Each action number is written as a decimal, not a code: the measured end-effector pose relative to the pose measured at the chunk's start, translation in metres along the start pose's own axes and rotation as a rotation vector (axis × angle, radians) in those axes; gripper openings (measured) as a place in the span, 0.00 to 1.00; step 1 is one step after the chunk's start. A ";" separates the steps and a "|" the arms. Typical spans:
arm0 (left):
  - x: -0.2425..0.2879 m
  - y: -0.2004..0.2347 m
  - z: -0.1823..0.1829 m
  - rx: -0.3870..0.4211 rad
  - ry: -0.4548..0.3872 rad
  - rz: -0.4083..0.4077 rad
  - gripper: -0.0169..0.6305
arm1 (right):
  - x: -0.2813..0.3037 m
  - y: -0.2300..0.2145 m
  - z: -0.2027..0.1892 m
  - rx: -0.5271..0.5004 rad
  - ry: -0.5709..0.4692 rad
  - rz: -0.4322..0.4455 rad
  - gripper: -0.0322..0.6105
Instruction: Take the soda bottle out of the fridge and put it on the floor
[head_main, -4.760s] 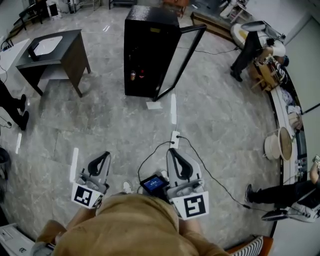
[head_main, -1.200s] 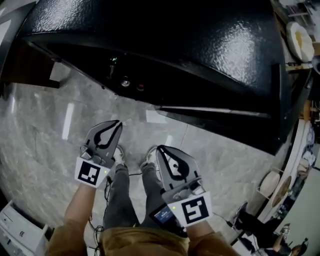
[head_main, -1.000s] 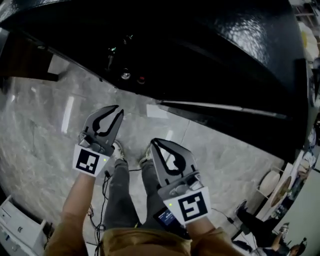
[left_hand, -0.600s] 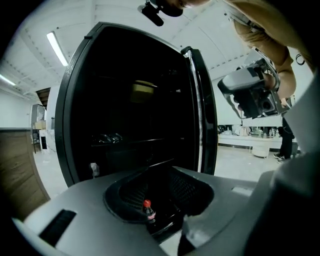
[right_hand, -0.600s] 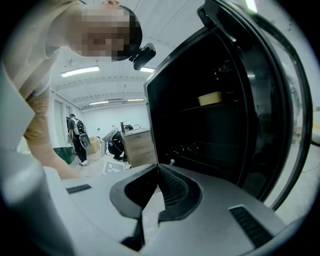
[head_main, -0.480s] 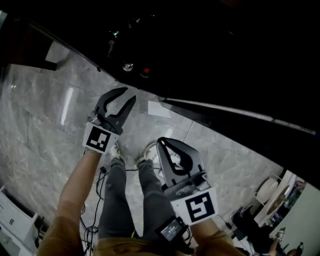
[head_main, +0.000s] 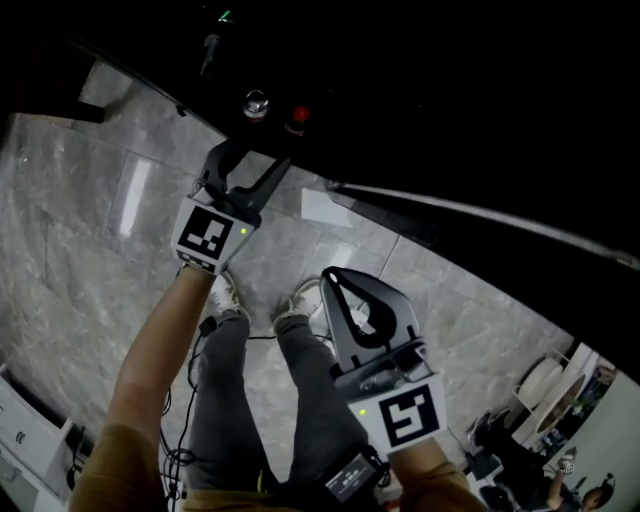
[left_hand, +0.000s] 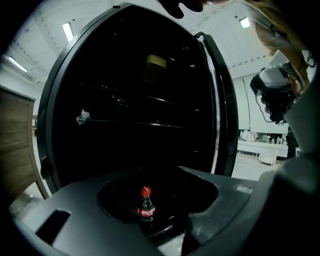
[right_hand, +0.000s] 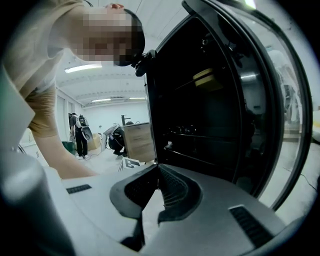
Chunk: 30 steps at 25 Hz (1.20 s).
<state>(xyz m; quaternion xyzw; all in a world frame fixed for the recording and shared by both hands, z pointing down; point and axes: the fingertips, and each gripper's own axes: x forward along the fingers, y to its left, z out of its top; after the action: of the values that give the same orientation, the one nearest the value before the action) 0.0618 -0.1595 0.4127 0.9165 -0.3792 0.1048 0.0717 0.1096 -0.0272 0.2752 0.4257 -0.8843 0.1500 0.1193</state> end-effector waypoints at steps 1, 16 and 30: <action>0.006 0.002 -0.007 -0.010 0.001 0.011 0.30 | 0.001 -0.002 -0.006 -0.005 0.003 0.002 0.05; 0.069 0.024 -0.089 -0.055 0.032 0.034 0.42 | 0.011 -0.038 -0.073 -0.003 -0.006 -0.066 0.05; 0.120 0.037 -0.130 -0.086 0.102 0.091 0.46 | 0.007 -0.073 -0.092 -0.017 -0.019 -0.130 0.05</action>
<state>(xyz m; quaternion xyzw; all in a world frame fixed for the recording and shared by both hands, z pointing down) 0.1003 -0.2399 0.5698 0.8878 -0.4207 0.1382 0.1252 0.1711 -0.0417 0.3750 0.4825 -0.8572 0.1304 0.1240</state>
